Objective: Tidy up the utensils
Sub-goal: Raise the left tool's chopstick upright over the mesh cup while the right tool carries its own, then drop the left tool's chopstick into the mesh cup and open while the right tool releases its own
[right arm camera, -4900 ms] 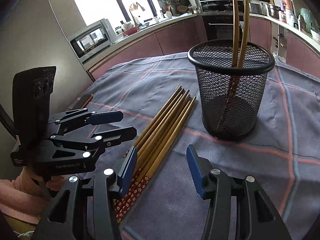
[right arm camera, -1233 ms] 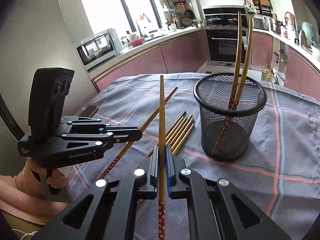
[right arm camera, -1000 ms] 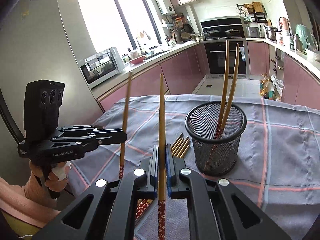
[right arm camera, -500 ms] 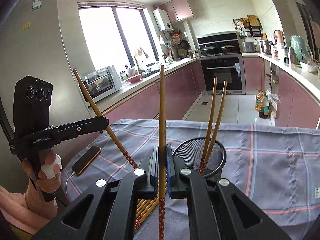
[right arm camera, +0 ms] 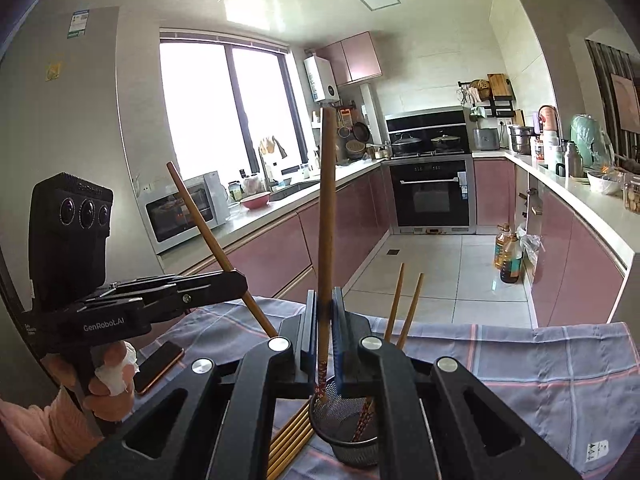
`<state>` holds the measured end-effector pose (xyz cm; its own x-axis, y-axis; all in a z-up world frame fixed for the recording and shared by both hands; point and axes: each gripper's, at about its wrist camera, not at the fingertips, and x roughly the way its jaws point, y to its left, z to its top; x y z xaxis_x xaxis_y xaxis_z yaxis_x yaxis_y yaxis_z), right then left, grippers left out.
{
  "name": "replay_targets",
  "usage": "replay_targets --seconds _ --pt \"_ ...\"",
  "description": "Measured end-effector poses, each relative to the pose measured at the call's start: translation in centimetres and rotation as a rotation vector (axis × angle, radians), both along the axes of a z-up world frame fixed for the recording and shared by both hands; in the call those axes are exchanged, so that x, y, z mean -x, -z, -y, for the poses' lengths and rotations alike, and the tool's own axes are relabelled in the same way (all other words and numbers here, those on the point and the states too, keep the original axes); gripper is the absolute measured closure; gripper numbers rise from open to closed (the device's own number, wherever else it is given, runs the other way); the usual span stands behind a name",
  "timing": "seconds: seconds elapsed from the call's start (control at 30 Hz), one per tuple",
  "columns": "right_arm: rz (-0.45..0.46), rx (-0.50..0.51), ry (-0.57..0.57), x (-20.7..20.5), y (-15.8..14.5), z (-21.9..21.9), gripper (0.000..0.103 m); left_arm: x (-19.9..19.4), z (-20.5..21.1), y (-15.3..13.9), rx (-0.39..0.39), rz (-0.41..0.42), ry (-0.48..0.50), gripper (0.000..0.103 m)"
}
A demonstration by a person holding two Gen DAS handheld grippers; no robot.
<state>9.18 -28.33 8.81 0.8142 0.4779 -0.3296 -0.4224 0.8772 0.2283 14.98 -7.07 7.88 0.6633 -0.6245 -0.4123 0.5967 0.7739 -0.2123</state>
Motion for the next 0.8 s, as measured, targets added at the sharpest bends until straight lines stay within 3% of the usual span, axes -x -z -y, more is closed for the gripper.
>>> replay_targets --seconds 0.53,0.8 --pt "-0.210 0.097 -0.040 -2.9 3.7 -0.5 0.097 -1.5 4.5 5.8 -0.238 -0.128 0.054 0.095" --pt "-0.305 0.121 -0.041 -5.4 5.6 -1.8 0.097 -3.3 5.4 7.0 -0.267 -0.169 0.066 0.095"
